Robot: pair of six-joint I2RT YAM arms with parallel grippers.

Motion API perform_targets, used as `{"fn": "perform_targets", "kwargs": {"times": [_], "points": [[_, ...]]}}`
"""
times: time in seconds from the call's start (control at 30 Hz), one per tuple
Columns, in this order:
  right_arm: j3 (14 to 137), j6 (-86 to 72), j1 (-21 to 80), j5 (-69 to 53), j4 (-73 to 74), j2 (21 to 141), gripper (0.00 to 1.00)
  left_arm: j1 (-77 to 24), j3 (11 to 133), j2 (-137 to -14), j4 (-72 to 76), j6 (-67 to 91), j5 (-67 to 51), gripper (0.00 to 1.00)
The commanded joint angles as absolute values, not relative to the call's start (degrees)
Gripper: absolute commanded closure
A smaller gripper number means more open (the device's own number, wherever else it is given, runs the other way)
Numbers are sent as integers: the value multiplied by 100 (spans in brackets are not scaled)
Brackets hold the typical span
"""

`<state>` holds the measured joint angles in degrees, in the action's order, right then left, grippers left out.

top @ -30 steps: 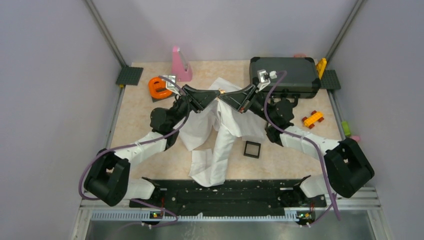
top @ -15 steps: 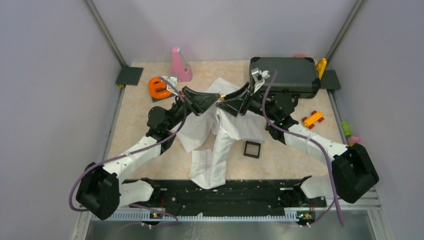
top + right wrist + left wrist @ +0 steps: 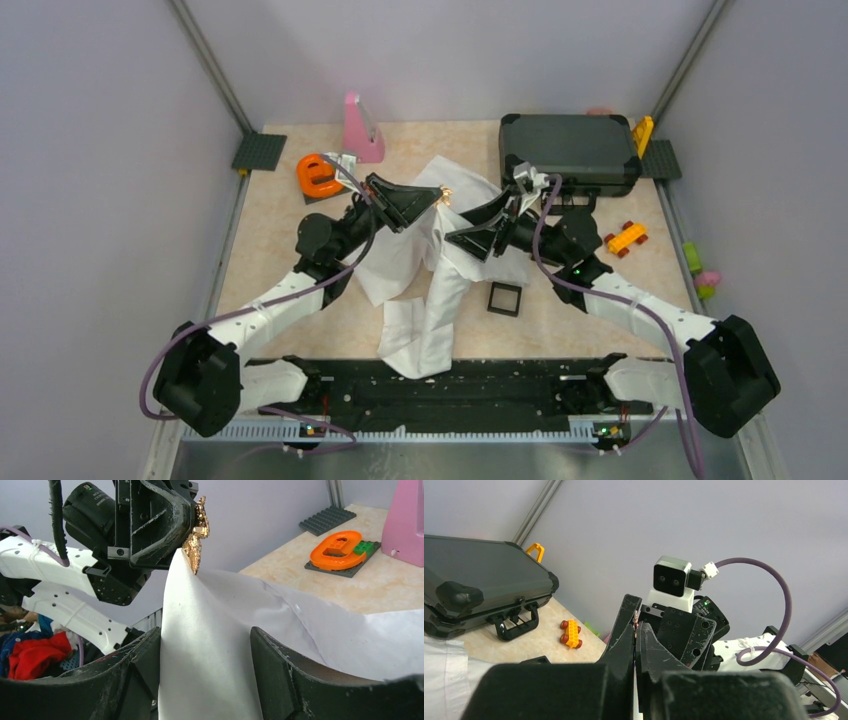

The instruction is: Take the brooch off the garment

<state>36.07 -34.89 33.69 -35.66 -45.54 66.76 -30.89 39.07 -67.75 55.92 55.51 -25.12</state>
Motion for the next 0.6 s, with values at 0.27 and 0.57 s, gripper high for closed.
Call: {"fn": "perform_targets", "kwargs": {"times": [0.27, 0.57], "points": [[3522, -4739, 3331, -2365, -6537, 6855, 53, -3104, 3787, -7128, 7339, 6194, -2565, 100], [3915, -5155, 3340, -2775, -6736, 7329, 73, -3113, 3838, -7142, 7327, 6231, -2613, 100]]}}
